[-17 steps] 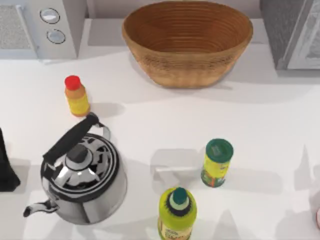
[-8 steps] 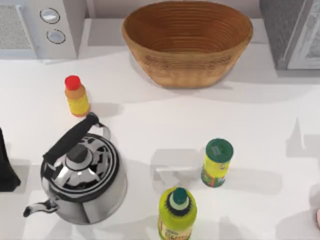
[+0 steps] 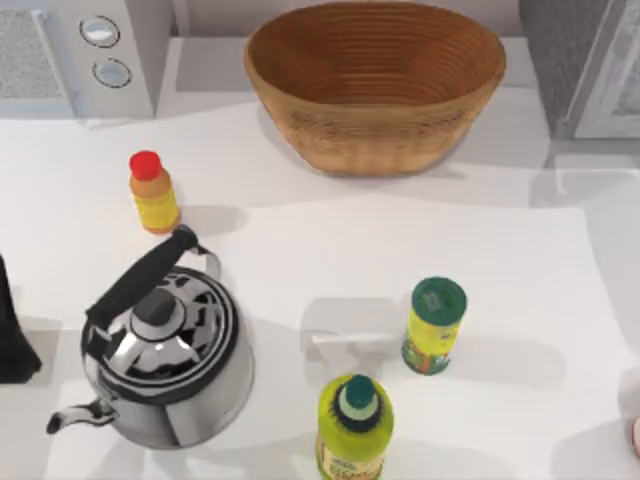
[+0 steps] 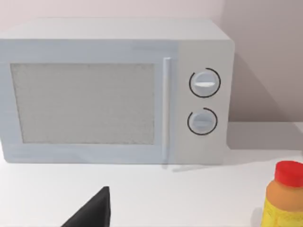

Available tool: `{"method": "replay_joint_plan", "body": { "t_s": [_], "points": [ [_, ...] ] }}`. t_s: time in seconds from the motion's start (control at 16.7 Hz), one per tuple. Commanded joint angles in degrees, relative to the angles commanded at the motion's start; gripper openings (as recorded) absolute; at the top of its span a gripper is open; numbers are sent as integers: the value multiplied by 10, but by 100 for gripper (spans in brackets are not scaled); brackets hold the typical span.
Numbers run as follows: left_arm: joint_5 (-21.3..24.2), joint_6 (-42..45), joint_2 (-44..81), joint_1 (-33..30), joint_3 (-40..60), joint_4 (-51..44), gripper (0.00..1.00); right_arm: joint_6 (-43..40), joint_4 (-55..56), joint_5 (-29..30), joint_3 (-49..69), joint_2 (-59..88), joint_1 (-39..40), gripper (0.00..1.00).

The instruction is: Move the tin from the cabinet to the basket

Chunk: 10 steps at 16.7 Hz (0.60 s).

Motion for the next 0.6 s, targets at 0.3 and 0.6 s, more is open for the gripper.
{"method": "replay_joint_plan", "body": {
  "t_s": [0.3, 0.6],
  "points": [
    [0, 0, 0, 0, 0, 0, 100, 2, -48, 21, 210, 157, 24, 100],
    [0, 0, 0, 0, 0, 0, 100, 2, -74, 33, 323, 241, 37, 100]
  ]
}}
